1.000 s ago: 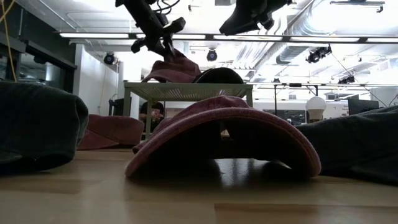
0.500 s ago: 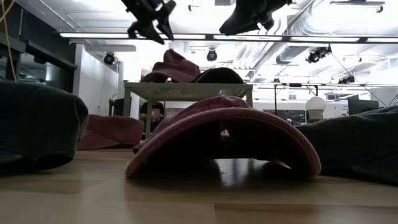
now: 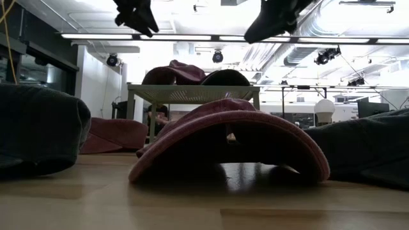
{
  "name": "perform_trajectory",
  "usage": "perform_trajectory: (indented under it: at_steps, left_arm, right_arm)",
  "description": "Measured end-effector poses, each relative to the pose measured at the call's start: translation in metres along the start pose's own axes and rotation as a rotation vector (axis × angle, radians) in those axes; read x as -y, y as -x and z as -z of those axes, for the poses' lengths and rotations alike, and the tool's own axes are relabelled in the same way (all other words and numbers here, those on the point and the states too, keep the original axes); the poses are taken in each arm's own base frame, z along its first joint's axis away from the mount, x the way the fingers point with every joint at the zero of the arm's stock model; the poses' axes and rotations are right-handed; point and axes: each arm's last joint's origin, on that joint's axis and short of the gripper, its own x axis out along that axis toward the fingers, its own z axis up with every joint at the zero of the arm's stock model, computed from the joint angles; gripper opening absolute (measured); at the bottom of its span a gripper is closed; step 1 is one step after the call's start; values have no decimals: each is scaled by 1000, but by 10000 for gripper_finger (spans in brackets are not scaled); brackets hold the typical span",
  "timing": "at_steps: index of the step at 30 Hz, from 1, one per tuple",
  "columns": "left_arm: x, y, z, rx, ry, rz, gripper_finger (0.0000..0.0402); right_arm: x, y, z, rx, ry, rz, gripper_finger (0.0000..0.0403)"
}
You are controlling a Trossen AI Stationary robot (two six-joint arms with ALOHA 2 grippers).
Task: Pick & Place hat
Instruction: Stack the right black cap on top of the black cap on the shelf
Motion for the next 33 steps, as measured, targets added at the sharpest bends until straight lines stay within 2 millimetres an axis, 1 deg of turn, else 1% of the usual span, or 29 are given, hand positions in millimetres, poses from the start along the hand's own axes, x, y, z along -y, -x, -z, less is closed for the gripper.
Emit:
perform_trajectory:
  at_steps: [4,7,9,13,18,21,24,29,33]
  left_arm:
    - [11,2,6,-49,-55,37,205]
    - [20,5,11,-83,-94,70,205]
    - [27,3,16,-99,-122,86,205]
    - [38,2,32,-122,-171,70,205]
    - [47,-4,59,-156,-178,75,204]
    - [52,-2,72,-113,-171,97,204]
    - [56,1,84,-65,-163,132,204]
    - [63,13,95,29,-151,204,204]
    - [70,22,101,98,-140,240,204]
  right_arm:
    - [-3,6,5,-62,-89,-89,145]
    - [-7,8,14,-174,-143,-178,145]
    - [-9,11,21,-257,-181,-207,145]
    - [-14,19,34,-388,-226,-193,145]
    - [-26,32,46,-474,-283,-182,145]
    - [-33,40,51,-514,-310,-186,145]
    - [-43,42,61,-545,-335,-177,145]
    - [-53,36,85,-658,-376,-154,145]
    - [-57,36,93,-660,-380,-137,145]
